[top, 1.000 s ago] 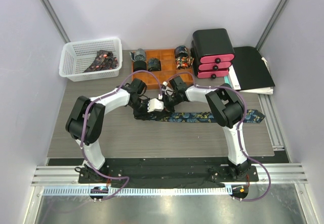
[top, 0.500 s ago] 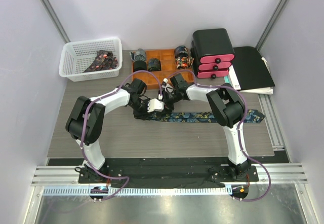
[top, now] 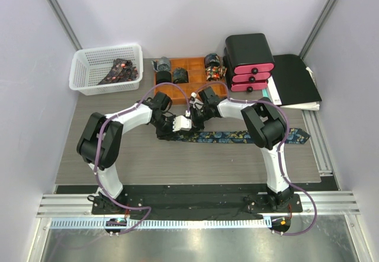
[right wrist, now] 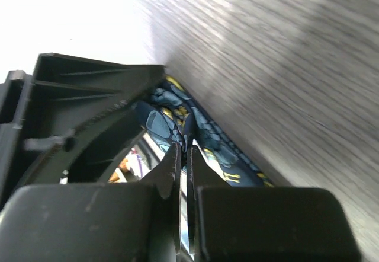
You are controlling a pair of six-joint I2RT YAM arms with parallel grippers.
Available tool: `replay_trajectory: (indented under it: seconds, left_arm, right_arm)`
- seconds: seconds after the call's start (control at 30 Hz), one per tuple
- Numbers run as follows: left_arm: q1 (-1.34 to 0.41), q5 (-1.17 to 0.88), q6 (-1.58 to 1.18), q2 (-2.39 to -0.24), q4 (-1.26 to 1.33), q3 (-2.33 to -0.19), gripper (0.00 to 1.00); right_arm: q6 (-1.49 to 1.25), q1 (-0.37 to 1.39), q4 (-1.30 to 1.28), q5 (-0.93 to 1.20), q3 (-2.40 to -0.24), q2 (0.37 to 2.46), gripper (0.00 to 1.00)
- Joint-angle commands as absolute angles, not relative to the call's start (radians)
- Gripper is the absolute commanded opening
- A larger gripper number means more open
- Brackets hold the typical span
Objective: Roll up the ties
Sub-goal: Roll the tie at the center of the board.
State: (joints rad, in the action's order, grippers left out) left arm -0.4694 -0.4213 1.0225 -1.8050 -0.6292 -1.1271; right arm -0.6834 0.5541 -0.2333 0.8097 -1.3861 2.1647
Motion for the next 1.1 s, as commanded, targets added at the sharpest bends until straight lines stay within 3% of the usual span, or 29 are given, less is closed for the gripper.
replay_trajectory:
  seconds: [0.0, 0.17, 0.6, 0.87, 1.07]
  left_arm:
    - [-0.456, -0.417, 1.02, -1.796, -0.699, -1.092, 0.43]
    - [-0.387, -0.494, 0.999, -1.767, -0.715, -1.112, 0.57]
    - [-0.403, -0.56, 0.965, -1.796, -0.68, -1.161, 0.63]
    - [-0.448, -0.566, 0.931, -1.778, -0.678, -1.189, 0.44]
    - [-0.505, -0.574, 0.87, -1.773, -0.64, -1.212, 0.37]
  right_arm:
    - [-0.609, 0.552, -0.284, 0.743, -1.382, 2.155, 0.01]
    - [-0.592, 0.552, -0.285, 0.73, -1.391, 2.195, 0.01]
    - [-0.578, 0.552, -0.279, 0.703, -1.393, 2.214, 0.01]
    - [-0.594, 0.558, -0.262, 0.695, -1.396, 2.218, 0.01]
    - [-0.604, 0.566, -0.25, 0.695, -1.401, 2.223, 0.01]
